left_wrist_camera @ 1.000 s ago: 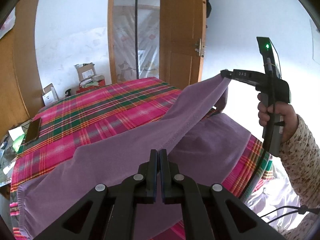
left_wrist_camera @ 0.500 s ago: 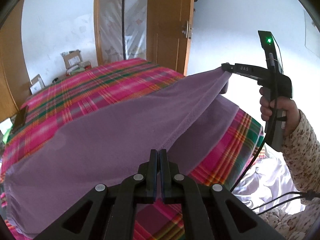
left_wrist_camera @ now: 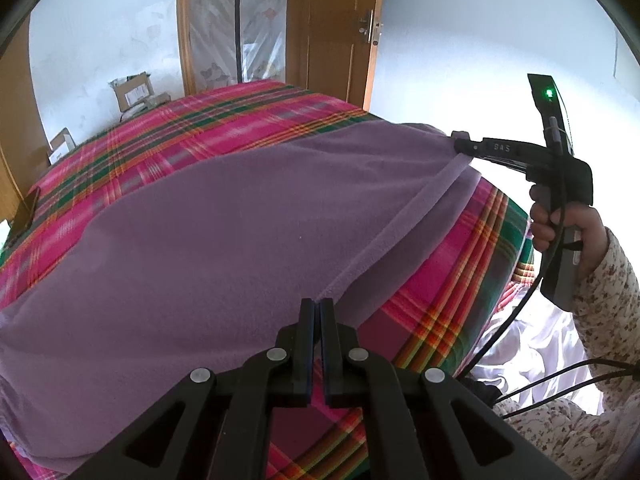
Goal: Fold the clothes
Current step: 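Fold the fleece over with the right gripper while the left gripper holds its edge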
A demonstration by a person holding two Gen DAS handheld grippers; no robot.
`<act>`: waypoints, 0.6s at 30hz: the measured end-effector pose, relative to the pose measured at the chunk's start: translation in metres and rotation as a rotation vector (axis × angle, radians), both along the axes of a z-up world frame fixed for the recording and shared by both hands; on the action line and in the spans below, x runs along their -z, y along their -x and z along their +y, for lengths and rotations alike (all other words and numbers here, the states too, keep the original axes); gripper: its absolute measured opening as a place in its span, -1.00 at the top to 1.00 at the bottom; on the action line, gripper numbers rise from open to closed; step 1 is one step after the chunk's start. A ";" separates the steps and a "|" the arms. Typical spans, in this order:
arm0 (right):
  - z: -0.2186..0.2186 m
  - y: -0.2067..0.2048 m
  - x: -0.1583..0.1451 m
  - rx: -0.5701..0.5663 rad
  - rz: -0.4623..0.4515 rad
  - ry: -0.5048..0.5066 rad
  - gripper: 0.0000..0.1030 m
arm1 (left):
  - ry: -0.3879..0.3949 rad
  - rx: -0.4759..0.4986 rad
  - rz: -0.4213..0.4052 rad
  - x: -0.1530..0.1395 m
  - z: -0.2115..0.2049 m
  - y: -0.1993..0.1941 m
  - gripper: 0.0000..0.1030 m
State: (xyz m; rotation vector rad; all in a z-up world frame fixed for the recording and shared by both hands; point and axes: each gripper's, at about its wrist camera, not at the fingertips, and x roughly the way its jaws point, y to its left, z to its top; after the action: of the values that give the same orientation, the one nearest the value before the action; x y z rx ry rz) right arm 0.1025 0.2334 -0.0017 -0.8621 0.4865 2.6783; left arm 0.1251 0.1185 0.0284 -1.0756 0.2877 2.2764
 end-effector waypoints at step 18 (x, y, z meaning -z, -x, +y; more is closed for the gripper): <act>0.012 -0.010 0.020 0.008 -0.038 0.115 0.85 | 0.019 0.028 -0.058 0.012 0.001 0.002 0.93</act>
State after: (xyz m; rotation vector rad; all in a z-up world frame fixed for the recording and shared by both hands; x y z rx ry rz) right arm 0.1129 0.2450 -0.0220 -0.9384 0.6383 2.6430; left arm 0.1229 0.1191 0.0167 -1.1378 0.2991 2.2182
